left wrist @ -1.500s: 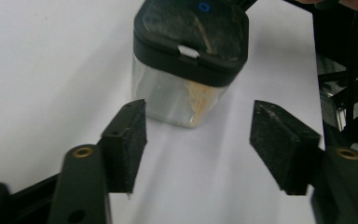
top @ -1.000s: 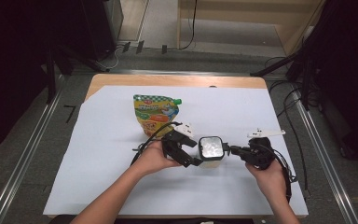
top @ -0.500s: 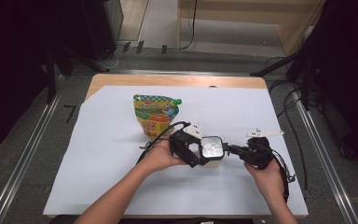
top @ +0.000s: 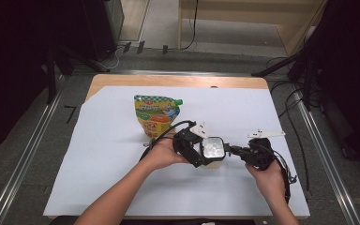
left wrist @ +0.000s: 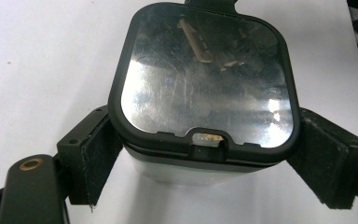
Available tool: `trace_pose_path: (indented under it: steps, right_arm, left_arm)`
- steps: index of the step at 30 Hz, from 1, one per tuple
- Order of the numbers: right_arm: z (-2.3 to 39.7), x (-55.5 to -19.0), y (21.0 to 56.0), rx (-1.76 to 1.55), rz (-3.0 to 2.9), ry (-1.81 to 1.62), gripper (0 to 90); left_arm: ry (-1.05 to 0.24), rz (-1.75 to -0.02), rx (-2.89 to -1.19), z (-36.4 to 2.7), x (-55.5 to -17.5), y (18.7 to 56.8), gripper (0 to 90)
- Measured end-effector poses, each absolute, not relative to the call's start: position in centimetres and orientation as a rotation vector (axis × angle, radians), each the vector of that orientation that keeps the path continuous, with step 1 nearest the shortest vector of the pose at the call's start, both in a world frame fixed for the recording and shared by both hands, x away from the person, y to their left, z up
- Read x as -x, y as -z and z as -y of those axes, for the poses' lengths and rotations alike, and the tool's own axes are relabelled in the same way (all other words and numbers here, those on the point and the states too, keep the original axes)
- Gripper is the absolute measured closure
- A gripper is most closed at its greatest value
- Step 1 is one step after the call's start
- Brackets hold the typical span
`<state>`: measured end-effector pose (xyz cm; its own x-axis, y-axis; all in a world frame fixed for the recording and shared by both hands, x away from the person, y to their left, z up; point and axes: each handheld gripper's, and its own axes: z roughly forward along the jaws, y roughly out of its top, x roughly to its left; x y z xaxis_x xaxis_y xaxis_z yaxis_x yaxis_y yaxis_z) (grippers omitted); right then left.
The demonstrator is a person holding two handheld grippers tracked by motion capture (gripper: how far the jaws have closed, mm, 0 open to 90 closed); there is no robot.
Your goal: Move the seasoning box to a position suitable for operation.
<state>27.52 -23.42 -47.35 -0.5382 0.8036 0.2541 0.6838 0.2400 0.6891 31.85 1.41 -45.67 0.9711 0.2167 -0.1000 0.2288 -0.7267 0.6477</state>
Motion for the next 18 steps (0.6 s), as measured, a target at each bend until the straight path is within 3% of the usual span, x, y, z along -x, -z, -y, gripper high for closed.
trace_pose_path:
  steps: [18]
  right_arm:
    - [23.4, -27.5, 47.3, -1.425, -2.353, -1.182, 90.0]
  left_arm:
    - [0.001, -0.303, -2.418, -1.2, -31.7, 44.1, 16.6]
